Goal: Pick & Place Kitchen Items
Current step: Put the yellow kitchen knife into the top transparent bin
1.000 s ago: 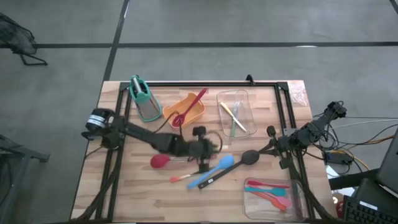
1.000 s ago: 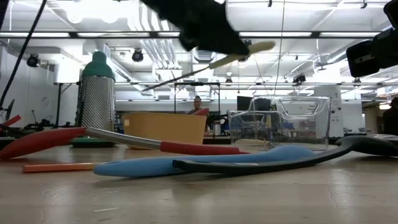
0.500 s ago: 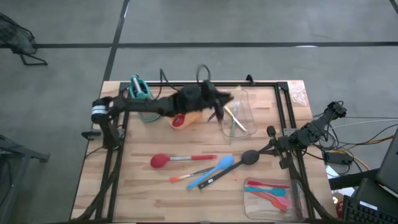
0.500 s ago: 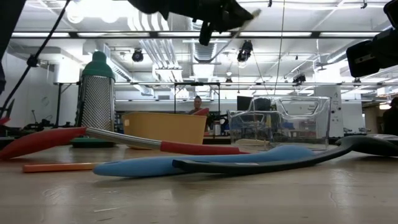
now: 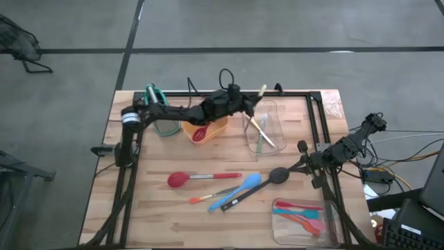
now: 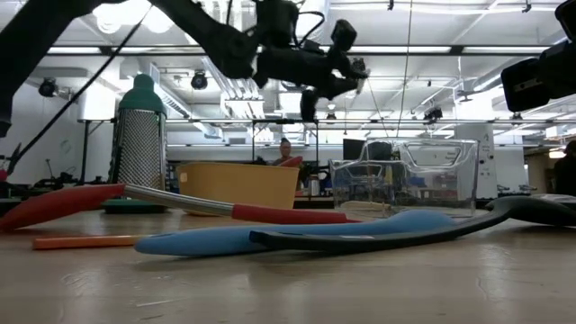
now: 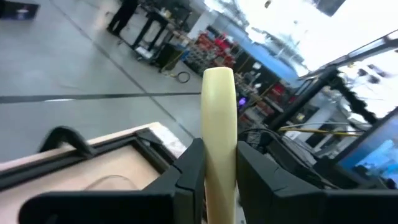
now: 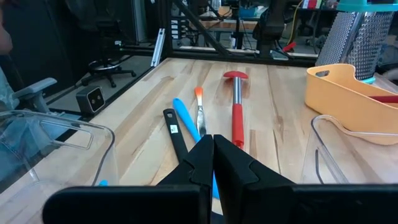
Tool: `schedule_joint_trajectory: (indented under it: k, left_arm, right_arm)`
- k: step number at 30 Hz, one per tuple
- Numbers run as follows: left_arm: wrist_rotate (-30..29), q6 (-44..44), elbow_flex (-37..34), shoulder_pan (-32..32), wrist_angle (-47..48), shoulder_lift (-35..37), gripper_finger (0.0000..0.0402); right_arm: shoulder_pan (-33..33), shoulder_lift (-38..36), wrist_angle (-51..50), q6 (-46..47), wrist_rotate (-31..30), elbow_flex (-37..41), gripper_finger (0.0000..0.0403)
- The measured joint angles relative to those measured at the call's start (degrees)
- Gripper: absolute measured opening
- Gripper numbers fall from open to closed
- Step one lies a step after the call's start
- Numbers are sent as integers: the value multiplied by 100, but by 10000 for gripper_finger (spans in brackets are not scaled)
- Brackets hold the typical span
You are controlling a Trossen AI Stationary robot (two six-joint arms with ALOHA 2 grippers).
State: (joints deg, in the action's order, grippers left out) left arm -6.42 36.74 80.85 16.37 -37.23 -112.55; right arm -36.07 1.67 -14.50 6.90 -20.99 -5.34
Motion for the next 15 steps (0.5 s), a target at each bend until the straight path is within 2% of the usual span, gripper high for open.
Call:
schedule_joint_trajectory:
  k: [4,10,15]
  left_arm:
    - [37,1,113,-100,-588,-410,71]
    - [132,195,427,-123,-537,-1029,72]
    - [294,259,563,-183,-491,-1269,72]
  right_arm:
    - [-1,-2,0,0,1,0,8]
    - [-2,-7,-2,0,0,0,8]
    - [-1,-7,-2,0,1,0,8]
